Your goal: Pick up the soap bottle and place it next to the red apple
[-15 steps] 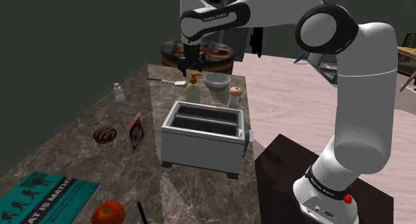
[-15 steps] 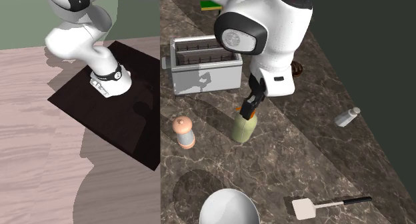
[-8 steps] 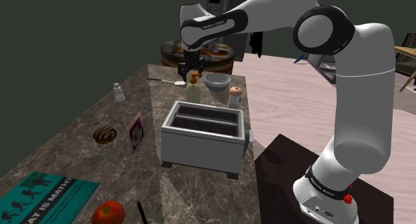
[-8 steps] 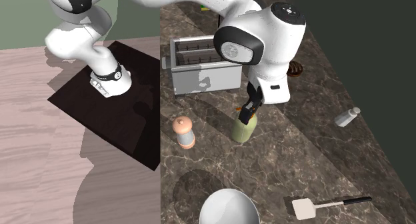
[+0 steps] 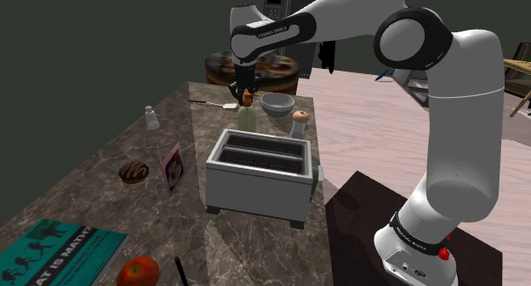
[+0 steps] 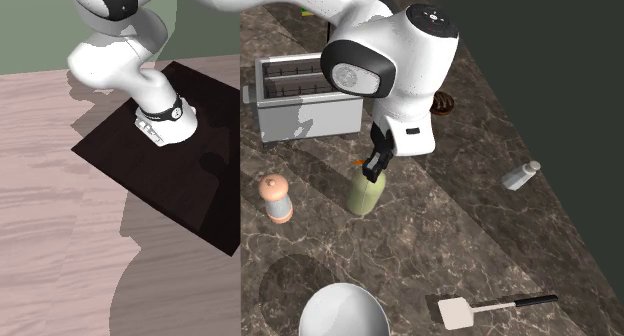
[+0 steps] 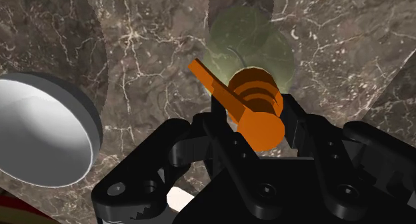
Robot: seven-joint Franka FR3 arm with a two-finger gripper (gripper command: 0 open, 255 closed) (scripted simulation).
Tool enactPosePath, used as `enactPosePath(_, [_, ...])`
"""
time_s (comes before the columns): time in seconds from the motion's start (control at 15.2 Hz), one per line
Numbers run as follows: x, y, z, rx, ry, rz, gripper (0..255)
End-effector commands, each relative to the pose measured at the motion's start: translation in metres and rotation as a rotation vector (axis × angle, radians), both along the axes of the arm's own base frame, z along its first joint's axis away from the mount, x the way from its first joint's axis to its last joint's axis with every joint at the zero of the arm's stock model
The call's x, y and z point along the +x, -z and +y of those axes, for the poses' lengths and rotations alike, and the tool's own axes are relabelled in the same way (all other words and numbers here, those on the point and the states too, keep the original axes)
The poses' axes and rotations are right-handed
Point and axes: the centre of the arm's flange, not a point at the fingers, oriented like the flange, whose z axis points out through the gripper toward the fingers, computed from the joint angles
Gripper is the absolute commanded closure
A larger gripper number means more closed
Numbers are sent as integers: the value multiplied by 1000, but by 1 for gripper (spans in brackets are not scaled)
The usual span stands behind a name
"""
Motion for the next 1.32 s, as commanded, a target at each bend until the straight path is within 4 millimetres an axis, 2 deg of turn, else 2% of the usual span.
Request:
enactPosePath(0.0, [0, 0, 0, 0, 0, 1, 255])
enactPosePath(0.4, [0, 0, 0, 0, 0, 1, 255])
enactPosePath(1.25, [0, -68, 0, 0, 0, 1, 255])
